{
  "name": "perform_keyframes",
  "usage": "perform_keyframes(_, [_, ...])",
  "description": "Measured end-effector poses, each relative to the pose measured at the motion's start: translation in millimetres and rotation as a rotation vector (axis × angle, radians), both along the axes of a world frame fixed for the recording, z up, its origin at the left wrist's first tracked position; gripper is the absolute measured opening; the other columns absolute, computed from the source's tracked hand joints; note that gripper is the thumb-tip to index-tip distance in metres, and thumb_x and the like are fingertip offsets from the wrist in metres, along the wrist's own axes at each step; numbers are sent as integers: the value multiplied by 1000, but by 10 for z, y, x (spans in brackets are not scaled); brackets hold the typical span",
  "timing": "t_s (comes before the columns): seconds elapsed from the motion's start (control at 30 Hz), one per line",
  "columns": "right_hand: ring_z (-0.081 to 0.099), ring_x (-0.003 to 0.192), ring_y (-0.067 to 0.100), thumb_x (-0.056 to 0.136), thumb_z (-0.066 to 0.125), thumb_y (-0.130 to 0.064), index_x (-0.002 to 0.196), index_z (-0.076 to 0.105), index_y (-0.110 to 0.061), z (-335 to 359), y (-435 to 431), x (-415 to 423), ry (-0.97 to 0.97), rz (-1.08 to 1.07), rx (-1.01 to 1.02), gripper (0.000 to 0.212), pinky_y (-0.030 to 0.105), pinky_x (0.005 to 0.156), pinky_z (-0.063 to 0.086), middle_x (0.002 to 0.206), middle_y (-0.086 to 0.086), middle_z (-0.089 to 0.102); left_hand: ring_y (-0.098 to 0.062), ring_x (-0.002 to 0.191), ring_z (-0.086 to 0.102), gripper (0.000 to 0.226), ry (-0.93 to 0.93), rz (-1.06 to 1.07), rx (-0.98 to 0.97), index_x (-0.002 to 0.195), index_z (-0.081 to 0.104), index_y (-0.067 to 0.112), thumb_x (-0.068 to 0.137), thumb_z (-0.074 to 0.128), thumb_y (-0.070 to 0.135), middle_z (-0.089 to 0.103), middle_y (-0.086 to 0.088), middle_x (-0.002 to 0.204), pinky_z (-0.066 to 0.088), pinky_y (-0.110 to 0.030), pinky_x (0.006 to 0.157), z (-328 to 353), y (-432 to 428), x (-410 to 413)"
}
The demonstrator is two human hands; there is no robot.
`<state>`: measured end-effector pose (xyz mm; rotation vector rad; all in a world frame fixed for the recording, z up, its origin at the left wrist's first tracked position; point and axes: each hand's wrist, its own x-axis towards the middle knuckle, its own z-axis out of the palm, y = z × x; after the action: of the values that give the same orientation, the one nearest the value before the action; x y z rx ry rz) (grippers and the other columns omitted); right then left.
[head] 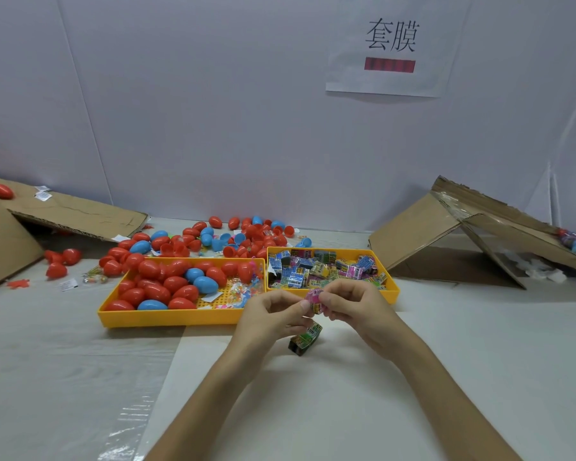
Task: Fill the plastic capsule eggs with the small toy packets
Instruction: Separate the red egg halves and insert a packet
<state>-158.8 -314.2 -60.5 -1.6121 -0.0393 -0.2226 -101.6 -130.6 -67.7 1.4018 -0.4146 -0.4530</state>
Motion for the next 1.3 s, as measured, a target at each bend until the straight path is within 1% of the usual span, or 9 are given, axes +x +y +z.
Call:
perform_keyframes(0.1, [61,68,14,77,76,-24,80,77,-15,6,2,-6,-1,0,15,9,25,68,51,72,6,67,-25,79,75,9,-93,85,25,89,73,4,93,70,11,77,-10,81,60,-28,70,-12,-2,3])
perform_keyframes(0.23, [60,71,14,75,79,-22,80,76,-13,6,23,-16,-9,41,25,12,26,68,50,76,8,68,-15,67,72,13,-448,237,209,78,71,13,89,76,16,73,-1,69,61,-31,66,-57,-37,-12])
perform_keyframes(0.3, [60,74,16,75,79,-20,83,76,-9,6,31,-21,-27,44,14,14,28,69,50,82,14,69,-14,67,70,14,-522,220,245,78,71,15,88,78,22,72,1,69,61,-36,66,-66,-41,-31])
perform_keyframes(0.5, [57,69,17,77,77,-18,82,77,-12,26,28,-31,-28,61,12,8,26,68,51,76,9,67,-18,66,69,22,-534,207,254,73,68,16,85,80,30,71,0,67,58,-45,66,-52,-42,-57])
perform_keyframes(0.67, [58,71,16,80,77,-17,91,80,-14,4,69,-18,22,91,34,12,25,67,51,81,8,69,-18,65,67,15,-563,270,266,72,65,17,83,74,14,68,1,65,57,-46,64,-66,-39,-60])
perform_keyframes(0.83, [55,65,15,82,72,-16,84,78,-16,10,55,-14,42,119,57,6,24,65,49,77,7,65,-14,64,68,11,-609,270,239,88,63,22,90,68,13,70,2,67,59,-42,64,-58,-48,-60])
perform_keyframes(0.97, [52,63,14,84,70,-17,84,77,-15,4,48,-9,38,126,53,7,23,64,46,73,3,62,-13,60,66,10,-682,267,236,88,65,21,91,68,12,68,3,62,56,-42,61,-65,-46,-64])
perform_keyframes(1.17, [43,60,14,85,75,-21,88,76,-10,-14,60,16,44,84,32,11,21,60,44,75,13,55,-9,56,60,14,-807,333,248,91,64,19,87,72,9,60,11,56,46,-17,51,-55,-44,-81])
perform_keyframes(1.3, [41,54,11,80,73,-26,86,76,-12,-18,72,21,30,41,22,16,23,58,41,72,7,58,-14,55,58,13,-903,328,271,90,64,19,87,72,9,59,7,56,47,-28,50,-64,-48,-99])
